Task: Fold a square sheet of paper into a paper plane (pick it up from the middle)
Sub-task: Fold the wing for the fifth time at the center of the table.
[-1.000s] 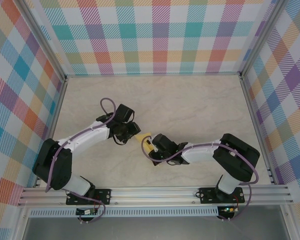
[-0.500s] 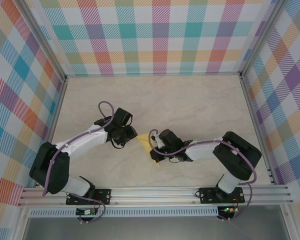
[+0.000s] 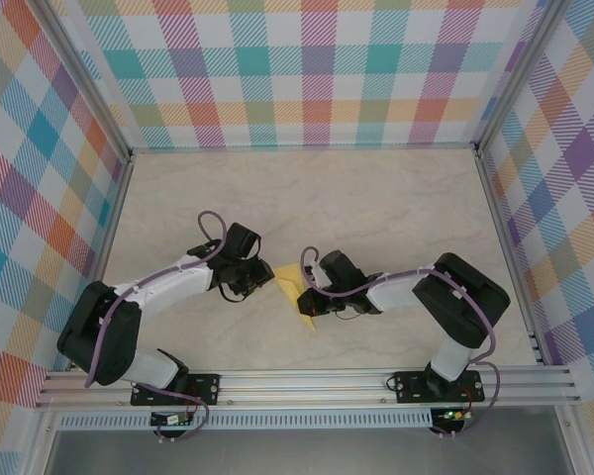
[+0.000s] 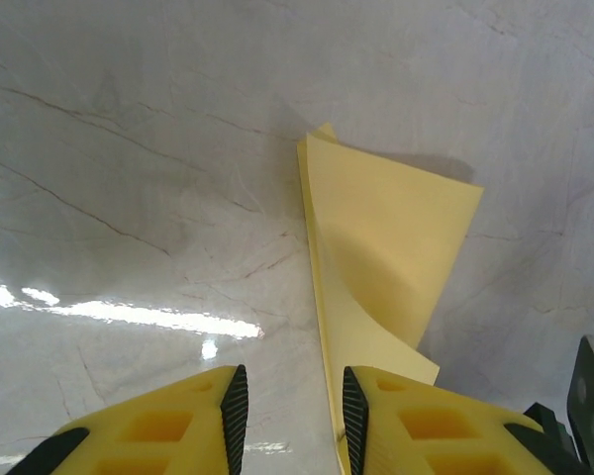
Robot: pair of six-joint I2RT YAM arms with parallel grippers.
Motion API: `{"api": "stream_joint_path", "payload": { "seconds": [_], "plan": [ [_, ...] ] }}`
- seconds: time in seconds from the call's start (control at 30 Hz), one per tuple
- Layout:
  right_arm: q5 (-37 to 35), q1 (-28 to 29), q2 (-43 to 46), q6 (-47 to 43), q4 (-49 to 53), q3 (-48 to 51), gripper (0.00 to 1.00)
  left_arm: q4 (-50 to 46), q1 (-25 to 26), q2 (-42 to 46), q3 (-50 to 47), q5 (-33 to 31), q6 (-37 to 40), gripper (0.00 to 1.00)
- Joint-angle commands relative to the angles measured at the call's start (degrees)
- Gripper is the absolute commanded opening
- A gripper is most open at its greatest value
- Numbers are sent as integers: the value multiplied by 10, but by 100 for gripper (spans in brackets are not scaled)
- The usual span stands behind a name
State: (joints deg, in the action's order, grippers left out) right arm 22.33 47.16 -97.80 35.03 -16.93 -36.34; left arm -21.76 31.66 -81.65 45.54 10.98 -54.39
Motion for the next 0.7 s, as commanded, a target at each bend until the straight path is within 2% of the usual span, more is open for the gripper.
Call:
{"api": "stream_joint_path", "payload": {
  "seconds": [0.0,0.43,0.67],
  "plan": [
    [37,-9,-27,37,6,2,7,44,-10,20,-19,34,-1,32],
    [26,-17,-26,63,13,17,10,247,13,32,-107,87,-42,32],
    [12,-17,-24,74,6,28,10,296,41,-4,-103,89,-43,32]
  ]
}}
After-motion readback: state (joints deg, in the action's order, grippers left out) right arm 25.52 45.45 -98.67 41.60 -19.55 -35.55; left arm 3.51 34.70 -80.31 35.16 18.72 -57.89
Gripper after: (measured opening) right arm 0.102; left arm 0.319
